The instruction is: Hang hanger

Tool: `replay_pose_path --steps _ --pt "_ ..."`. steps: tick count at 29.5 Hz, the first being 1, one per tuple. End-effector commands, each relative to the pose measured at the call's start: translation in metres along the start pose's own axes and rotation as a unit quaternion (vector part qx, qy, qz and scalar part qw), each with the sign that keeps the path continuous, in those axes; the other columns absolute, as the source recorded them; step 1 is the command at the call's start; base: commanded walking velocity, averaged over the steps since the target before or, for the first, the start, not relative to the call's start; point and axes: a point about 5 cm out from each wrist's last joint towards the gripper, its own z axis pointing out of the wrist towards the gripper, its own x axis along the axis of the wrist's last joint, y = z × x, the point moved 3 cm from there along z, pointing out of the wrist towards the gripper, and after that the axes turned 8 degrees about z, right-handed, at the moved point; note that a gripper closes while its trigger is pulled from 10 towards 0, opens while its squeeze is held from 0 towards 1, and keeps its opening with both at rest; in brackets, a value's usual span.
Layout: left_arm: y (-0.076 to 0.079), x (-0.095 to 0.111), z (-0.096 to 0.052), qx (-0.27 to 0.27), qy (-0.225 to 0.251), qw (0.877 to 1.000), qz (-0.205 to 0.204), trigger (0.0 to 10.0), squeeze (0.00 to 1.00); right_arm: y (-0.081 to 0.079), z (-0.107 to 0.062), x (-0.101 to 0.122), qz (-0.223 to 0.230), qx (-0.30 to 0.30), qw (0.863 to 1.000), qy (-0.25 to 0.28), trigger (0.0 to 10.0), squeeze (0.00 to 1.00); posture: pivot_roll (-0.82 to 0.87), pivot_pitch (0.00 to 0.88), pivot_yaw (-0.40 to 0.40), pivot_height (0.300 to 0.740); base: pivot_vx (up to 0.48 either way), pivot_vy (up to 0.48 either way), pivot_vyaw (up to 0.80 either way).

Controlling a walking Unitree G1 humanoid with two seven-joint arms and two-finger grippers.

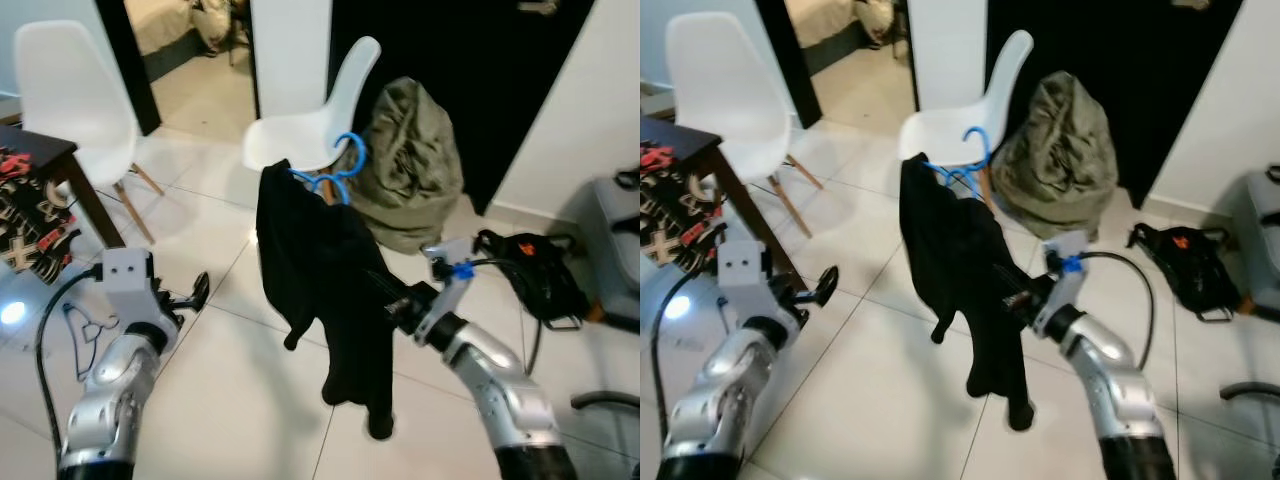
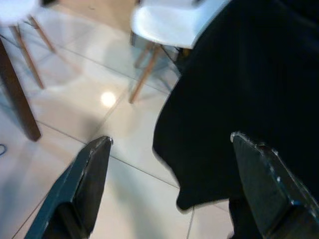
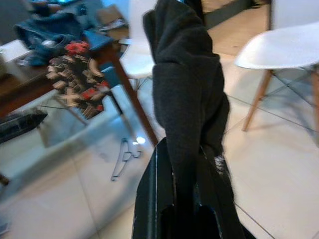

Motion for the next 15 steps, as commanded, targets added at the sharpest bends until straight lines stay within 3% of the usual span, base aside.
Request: replay_pose_path --steps 1,4,7,11,12,13,15 --pt "-0.001 -0.002 -0.003 -0.005 0.004 1.000 -0.010 10.0 0.00 -0.016 -0.001 0.023 0.006 0.060 0.997 0.040 10.0 0.00 0.04 0.079 -0.054 0.740 0.000 0.000 0.68" --pt "0.002 0.008 -0.004 -0.025 0.034 0.999 -0.019 10.0 0.00 -0.025 -0.008 0.052 0.049 0.128 0.988 0.077 10.0 0.00 0.04 0.073 -0.059 0.740 0.000 0.000 0.23" --pt "0.006 0.029 -0.006 -0.067 0.078 0.994 -0.041 10.0 0.00 -0.033 -0.029 0.083 0.055 0.205 0.972 0.101 10.0 0.00 0.04 0.068 -0.064 0.740 0.000 0.000 0.00" --pt "0.008 0.036 -0.006 -0.079 0.090 0.992 -0.047 10.0 0.00 -0.035 -0.035 0.089 0.055 0.224 0.967 0.104 10.0 0.00 0.04 0.068 -0.064 0.740 0.000 0.000 0.00" --pt "0.011 0.051 -0.007 -0.101 0.115 0.987 -0.052 10.0 0.00 -0.037 -0.046 0.095 0.054 0.256 0.960 0.103 10.0 0.00 0.04 0.056 -0.068 0.740 0.000 0.000 0.00" --pt "0.011 0.051 -0.007 -0.101 0.115 0.987 -0.052 10.0 0.00 -0.037 -0.046 0.095 0.054 0.256 0.960 0.103 10.0 0.00 0.04 0.056 -0.068 0.740 0.000 0.000 0.00" --pt "0.017 0.086 -0.012 -0.150 0.171 0.972 -0.052 10.0 0.00 -0.048 -0.070 0.098 0.051 0.323 0.942 0.077 10.0 0.00 0.04 0.049 -0.064 0.740 0.000 0.000 0.00"
